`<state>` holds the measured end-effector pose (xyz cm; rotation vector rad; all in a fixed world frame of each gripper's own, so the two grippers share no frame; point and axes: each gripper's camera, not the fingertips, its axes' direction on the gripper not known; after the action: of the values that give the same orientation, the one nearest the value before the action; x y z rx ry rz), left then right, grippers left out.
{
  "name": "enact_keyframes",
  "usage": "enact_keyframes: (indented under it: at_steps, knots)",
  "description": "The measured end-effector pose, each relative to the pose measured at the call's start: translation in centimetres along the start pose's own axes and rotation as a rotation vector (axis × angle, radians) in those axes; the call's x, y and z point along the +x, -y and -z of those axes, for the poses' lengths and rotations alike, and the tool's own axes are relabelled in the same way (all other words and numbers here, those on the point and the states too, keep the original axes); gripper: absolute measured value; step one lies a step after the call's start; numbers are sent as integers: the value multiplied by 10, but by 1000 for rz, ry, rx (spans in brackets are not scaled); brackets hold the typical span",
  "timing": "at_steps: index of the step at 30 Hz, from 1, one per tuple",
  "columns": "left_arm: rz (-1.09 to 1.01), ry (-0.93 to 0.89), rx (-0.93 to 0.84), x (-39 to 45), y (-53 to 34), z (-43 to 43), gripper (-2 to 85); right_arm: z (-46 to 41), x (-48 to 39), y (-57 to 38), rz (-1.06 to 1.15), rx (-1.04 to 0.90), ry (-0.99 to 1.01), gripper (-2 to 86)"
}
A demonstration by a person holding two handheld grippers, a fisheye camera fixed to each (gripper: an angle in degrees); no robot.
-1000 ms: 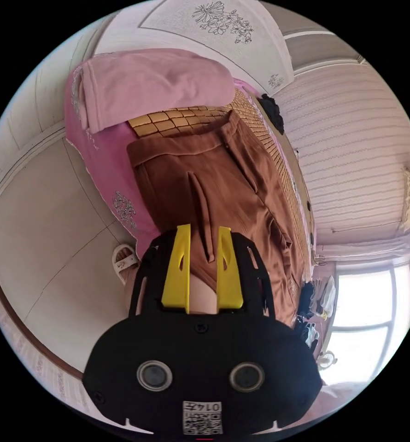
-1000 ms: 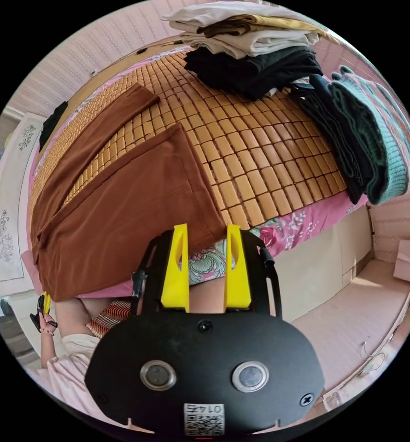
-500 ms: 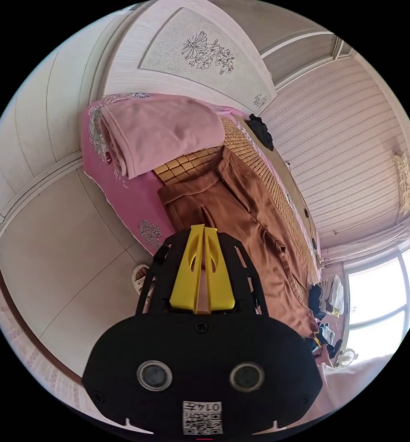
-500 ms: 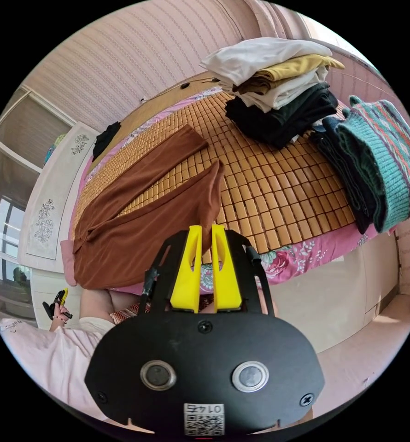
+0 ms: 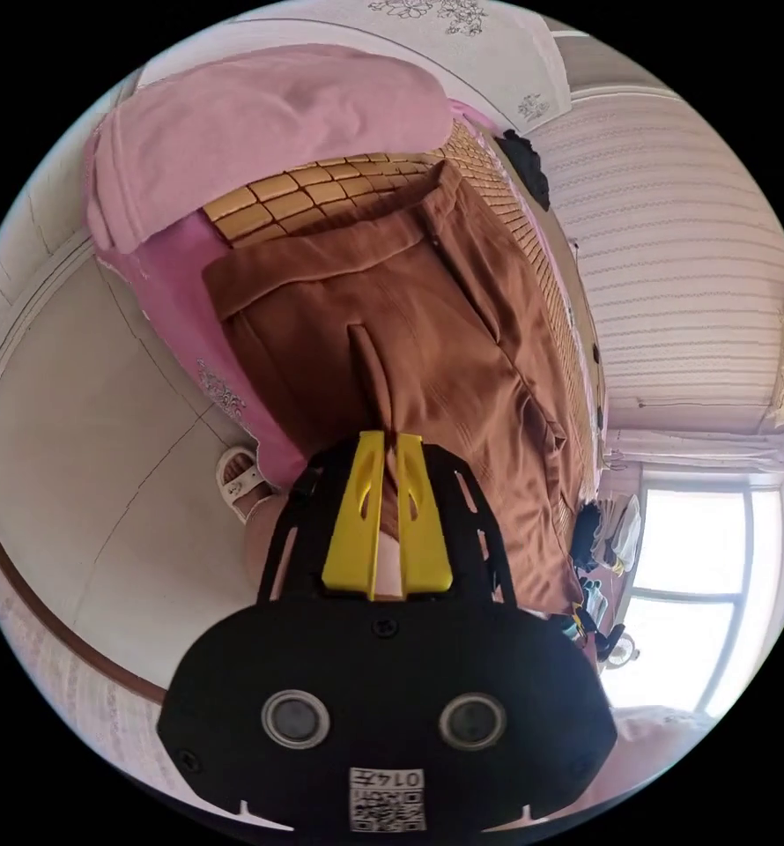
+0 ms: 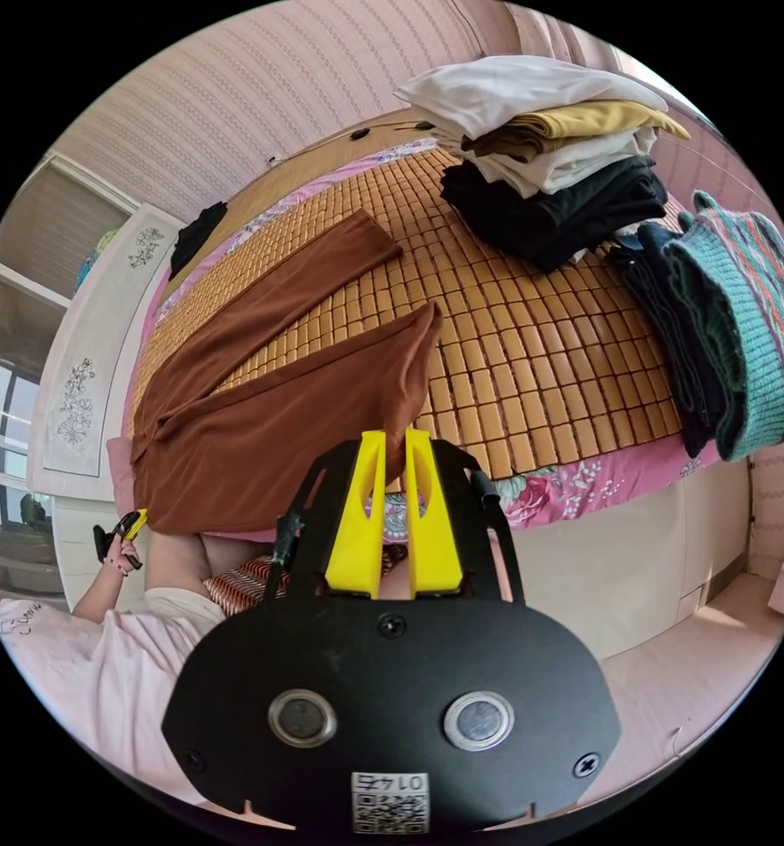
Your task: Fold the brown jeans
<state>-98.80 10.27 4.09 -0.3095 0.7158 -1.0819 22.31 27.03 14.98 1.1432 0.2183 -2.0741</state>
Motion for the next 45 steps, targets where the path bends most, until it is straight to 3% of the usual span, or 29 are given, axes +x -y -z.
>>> enact_keyframes:
  at_steps: [6, 12, 19, 22, 26, 30, 37, 45]
  knots:
    - [-116, 18, 9, 29, -13, 23, -9, 1, -10, -7, 47, 33, -22, -4]
    - [-220, -122, 131, 57, -39, 64, -10, 22, -31, 8, 137, 63, -44, -2]
    - [-441, -199, 306, 157, 27, 93, -4, 43, -94, 130, 361, 170, -76, 25]
    - [-461, -159, 295, 211, 101, 51, 38, 34, -129, 216, 331, 232, -78, 47]
    - [-185, -109, 317, 214, 166, -7, 86, -12, -139, 284, 146, 195, -145, 88]
    - [-152, -2, 374, 191, 151, -29, 99, -56, -127, 276, 147, 146, -185, 95]
    - [-136, 337, 203, 135, 121, -128, 153, -124, -62, 254, -112, 89, -86, 98]
    - [-91, 411, 4, 122, 151, -239, 126, -150, -70, 266, -125, 122, -81, 65]
